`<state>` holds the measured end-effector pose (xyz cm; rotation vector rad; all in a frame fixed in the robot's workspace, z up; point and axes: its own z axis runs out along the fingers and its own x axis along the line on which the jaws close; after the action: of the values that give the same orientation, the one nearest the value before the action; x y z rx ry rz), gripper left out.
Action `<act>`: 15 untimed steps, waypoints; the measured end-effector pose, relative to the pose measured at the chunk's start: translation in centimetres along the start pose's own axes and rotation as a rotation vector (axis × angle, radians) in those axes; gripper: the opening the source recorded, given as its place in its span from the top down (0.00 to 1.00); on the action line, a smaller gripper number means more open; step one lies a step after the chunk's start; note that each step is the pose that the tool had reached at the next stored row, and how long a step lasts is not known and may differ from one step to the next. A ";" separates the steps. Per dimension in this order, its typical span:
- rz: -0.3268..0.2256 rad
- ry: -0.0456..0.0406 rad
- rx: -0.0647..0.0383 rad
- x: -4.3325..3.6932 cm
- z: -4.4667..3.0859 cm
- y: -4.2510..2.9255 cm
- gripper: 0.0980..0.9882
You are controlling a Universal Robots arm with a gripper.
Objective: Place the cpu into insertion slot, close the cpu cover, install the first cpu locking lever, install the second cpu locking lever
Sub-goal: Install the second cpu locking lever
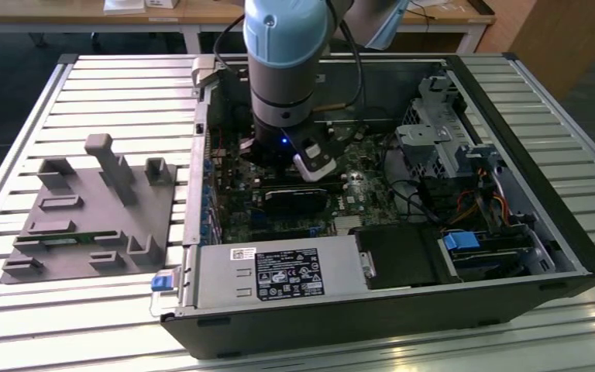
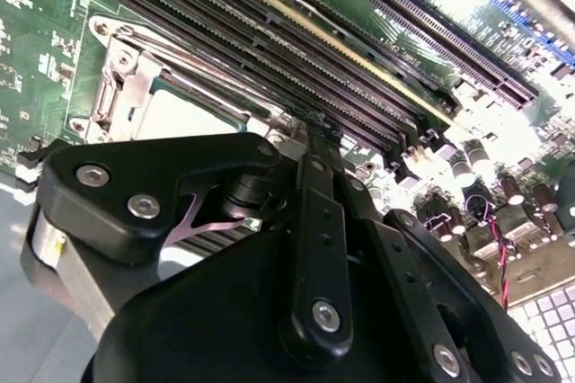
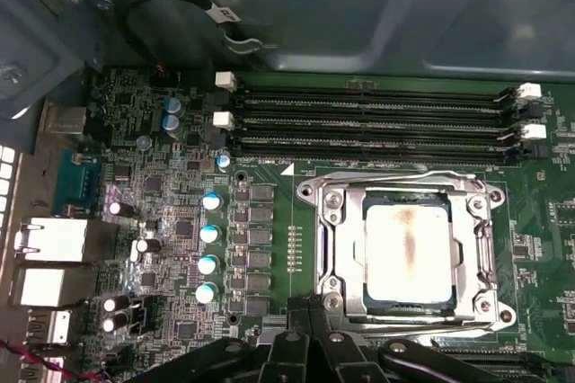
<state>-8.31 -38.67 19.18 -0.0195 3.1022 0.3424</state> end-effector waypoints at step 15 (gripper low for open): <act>0.000 -0.0003 -0.008 -0.01 -1.97 0.45 0.98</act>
<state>-8.35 -38.66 21.20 -0.0193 3.1006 0.3546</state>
